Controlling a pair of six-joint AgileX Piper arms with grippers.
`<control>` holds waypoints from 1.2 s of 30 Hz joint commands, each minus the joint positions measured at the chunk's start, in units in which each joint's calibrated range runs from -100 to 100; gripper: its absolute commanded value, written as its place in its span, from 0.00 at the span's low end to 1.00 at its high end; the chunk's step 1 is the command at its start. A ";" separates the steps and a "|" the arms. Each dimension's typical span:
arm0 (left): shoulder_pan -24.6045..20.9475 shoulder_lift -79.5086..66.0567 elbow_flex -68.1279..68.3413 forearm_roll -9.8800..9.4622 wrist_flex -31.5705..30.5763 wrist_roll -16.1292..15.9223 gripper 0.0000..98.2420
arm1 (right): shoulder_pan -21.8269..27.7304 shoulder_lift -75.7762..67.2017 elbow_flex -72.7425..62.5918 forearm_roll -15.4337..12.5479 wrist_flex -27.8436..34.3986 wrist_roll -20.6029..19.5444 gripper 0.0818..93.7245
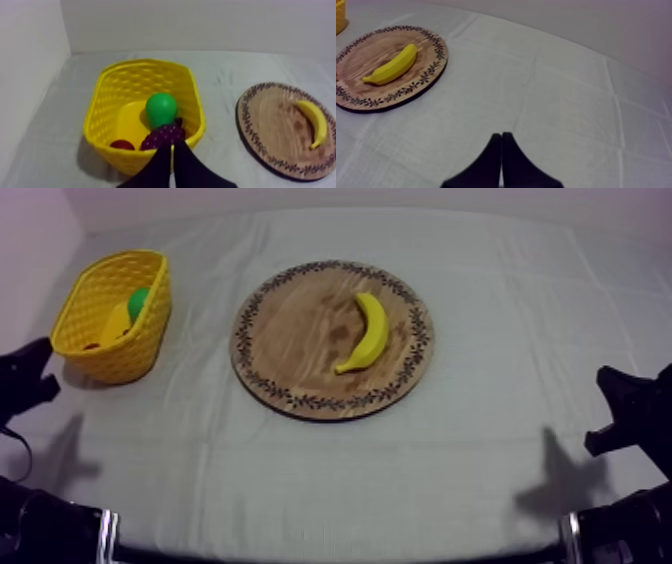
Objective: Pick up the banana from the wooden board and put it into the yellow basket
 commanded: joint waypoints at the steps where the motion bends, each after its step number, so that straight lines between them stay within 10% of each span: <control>1: 0.16 6.58 -7.76 -0.01 1.05 0.34 0.00 | 0.00 0.00 -0.03 0.02 0.00 -0.01 0.00; 25: 11.17 53.29 -64.58 -0.41 16.39 1.31 0.00 | 0.00 0.00 -0.03 0.02 0.00 -0.01 0.00; 36: 22.33 66.99 -77.03 -6.26 17.19 6.79 0.00 | 0.00 0.00 -0.03 0.02 0.00 -0.01 0.00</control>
